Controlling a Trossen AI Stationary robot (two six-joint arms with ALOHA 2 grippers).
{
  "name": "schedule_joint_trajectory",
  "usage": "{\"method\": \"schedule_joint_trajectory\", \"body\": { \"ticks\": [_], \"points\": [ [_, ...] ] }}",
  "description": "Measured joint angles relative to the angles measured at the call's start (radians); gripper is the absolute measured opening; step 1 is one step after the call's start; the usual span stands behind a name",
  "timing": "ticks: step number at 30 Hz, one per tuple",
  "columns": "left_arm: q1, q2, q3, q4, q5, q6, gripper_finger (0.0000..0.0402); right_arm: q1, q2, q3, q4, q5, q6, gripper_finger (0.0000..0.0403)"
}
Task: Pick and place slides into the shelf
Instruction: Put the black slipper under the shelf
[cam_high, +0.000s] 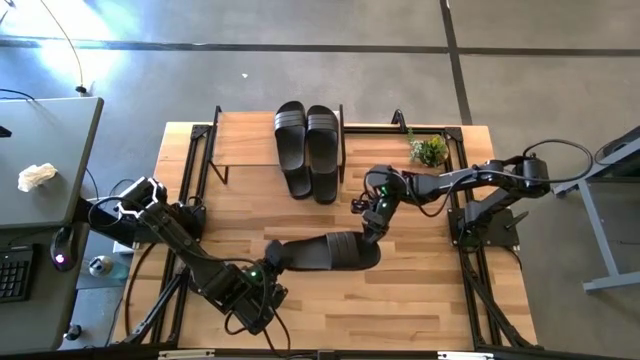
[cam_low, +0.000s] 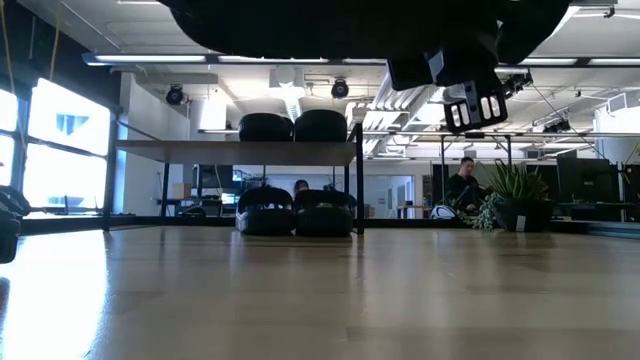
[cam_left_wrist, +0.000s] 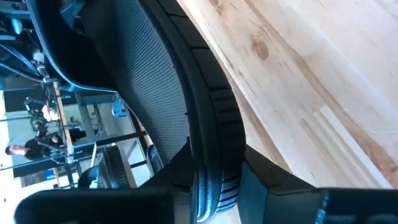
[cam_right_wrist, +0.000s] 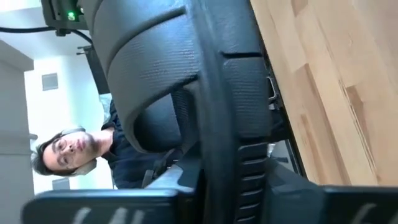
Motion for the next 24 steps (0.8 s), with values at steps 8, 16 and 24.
{"method": "schedule_joint_trajectory", "body": {
  "ticks": [8, 16, 24],
  "points": [
    [-0.008, 0.000, 0.000, -0.002, 0.011, -0.059, 0.0053, -0.019, -0.001, 0.000, -0.010, 0.015, -0.034, 0.0129],
    [-0.050, 0.000, -0.001, -0.088, 0.003, -0.266, 0.0051, -0.109, -0.060, 0.000, -0.060, 0.139, -0.165, 0.0137],
    [-0.059, 0.001, -0.001, -0.292, 0.137, -0.597, 0.0050, -0.160, -0.221, 0.001, -0.378, 0.280, -0.363, 0.0138]
  ]
}}
